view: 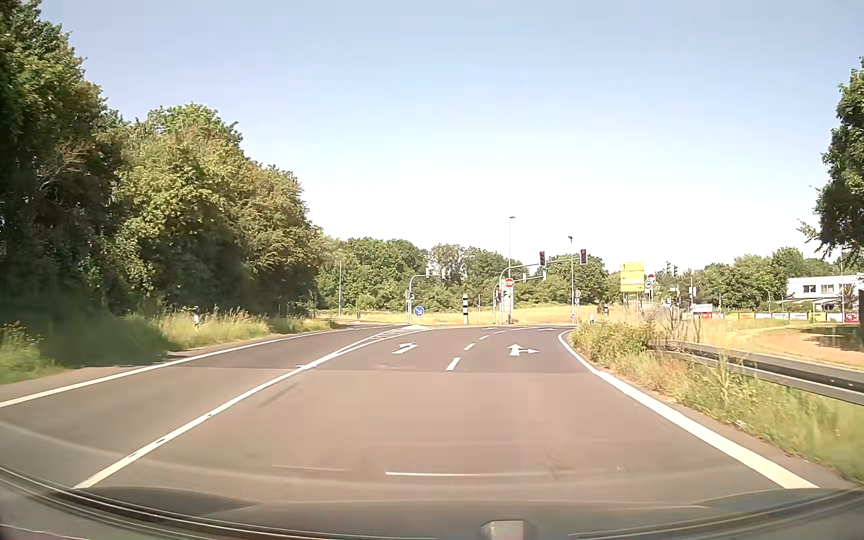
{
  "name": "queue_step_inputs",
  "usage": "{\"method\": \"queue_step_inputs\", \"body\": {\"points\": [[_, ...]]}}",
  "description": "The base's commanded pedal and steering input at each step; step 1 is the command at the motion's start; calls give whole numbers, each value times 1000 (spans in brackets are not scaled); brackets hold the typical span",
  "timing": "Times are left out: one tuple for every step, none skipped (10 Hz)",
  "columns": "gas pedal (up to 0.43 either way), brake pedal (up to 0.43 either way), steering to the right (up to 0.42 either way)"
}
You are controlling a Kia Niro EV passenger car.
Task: Follow the waypoints while adhering to traffic rules and regulations
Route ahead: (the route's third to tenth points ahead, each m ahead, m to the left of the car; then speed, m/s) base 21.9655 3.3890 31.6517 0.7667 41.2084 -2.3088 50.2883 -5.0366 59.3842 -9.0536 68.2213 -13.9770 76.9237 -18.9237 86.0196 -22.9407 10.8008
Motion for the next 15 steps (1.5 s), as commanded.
{"method": "queue_step_inputs", "body": {"points": [[0, 232, 40], [0, 238, 39], [0, 244, 39], [0, 244, 39], [0, 250, 39], [0, 250, 38], [0, 250, 38], [0, 250, 38], [0, 250, 36], [0, 250, 35], [0, 250, 34], [0, 250, 33], [0, 250, 31], [0, 256, 29], [0, 256, 29]]}}
